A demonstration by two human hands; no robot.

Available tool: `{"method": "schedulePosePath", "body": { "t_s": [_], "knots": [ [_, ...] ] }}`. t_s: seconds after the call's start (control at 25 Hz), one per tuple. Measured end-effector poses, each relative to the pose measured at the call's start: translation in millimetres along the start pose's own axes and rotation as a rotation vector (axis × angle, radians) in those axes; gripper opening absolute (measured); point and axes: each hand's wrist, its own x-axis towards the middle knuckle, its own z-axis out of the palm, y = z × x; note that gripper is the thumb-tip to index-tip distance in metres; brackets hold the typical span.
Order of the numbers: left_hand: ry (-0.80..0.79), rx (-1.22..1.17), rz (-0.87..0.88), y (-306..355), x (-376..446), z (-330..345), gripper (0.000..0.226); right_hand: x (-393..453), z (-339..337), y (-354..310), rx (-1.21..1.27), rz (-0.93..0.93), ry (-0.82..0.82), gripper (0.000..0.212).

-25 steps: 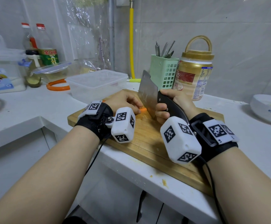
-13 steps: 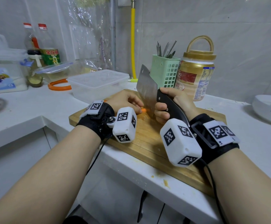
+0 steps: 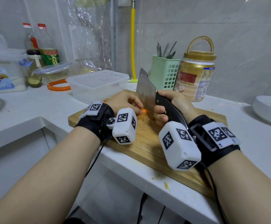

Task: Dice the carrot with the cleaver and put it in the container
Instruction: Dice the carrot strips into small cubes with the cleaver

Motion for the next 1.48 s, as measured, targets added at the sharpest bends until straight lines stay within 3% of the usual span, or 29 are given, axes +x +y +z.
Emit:
{"method": "schedulePosePath", "body": {
  "t_s": [0.36,0.64,0.88,1.48],
  "knots": [
    [-0.001,0.003,0.002,-4.3,4.6,-1.3,0.017,6.2,4.9,-9.5,0.029,0.016,0.082,0.026],
    [0.001,0.004,-0.009,-3.4,3.6,-0.2,0.015,9.8,8.4,-3.6,-0.069,0.044,0.042,0.026],
    [-0.008,0.025,0.002,0.4,2.4,-0.3,0.018,2.1,-7.5,-2.3,0.067,0.024,0.010,0.032],
    [0.107,0.025,-0.028,0.6,0.1,2.4,0.018,-2.9,0.4,1.1,0.054,-0.056,-0.048,0.037]
  ]
}}
